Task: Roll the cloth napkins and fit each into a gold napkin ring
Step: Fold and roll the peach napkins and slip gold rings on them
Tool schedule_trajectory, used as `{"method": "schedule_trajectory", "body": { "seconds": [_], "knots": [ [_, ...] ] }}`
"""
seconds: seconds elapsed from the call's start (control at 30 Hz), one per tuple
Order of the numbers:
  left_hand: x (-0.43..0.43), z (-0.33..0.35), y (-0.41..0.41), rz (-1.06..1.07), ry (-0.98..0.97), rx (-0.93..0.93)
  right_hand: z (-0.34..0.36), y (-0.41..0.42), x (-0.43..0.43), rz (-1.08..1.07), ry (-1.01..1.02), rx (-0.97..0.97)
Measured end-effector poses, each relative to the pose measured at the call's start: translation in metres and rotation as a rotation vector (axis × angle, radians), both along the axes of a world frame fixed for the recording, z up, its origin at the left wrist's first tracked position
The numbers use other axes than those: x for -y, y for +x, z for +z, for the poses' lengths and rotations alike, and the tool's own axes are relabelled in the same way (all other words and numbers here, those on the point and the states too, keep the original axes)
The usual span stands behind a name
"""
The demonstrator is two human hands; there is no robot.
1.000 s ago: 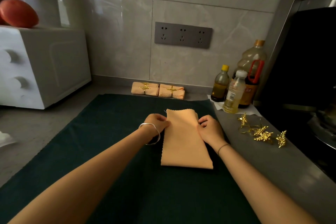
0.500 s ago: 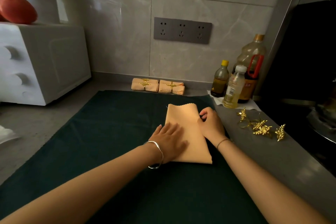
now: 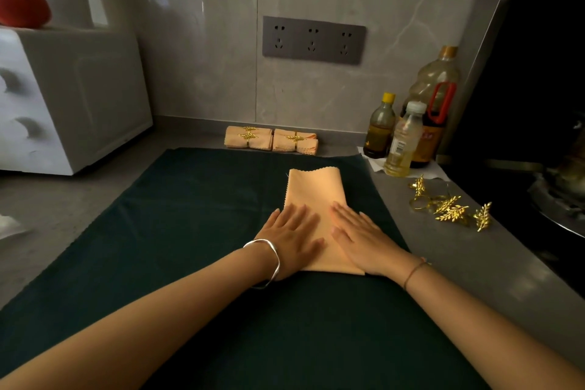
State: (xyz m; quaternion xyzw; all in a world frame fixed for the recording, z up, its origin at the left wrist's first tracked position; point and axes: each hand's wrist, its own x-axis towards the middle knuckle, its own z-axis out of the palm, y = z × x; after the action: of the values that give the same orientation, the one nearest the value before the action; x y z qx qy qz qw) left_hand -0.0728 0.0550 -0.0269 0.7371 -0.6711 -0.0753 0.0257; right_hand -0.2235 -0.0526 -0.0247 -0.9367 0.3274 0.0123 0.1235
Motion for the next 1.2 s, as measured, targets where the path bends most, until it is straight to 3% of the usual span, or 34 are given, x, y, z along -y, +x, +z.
{"method": "schedule_trajectory", "body": {
  "seconds": [0.27, 0.4, 0.7, 0.93, 1.1, 1.2],
  "knots": [
    [-0.037, 0.024, 0.011, -0.138, 0.035, 0.012, 0.014, -0.021, -0.011, 0.16, -0.062, 0.101],
    [-0.037, 0.029, 0.014, -0.174, 0.047, 0.042, 0.025, -0.045, -0.025, 0.282, -0.212, -0.1],
    [-0.035, 0.033, 0.017, -0.157, -0.005, 0.047, 0.031, -0.04, -0.027, 0.148, -0.189, 0.05],
    [-0.06, 0.032, 0.018, -0.262, -0.025, 0.053, 0.028, -0.075, -0.051, 0.399, -0.214, 0.199],
    [-0.06, 0.021, 0.016, -0.328, 0.042, 0.115, 0.021, -0.076, -0.048, 0.393, -0.259, 0.037],
    [-0.06, 0.022, 0.018, -0.33, 0.02, 0.094, 0.019, -0.072, -0.045, 0.318, -0.233, 0.093]
  ]
}}
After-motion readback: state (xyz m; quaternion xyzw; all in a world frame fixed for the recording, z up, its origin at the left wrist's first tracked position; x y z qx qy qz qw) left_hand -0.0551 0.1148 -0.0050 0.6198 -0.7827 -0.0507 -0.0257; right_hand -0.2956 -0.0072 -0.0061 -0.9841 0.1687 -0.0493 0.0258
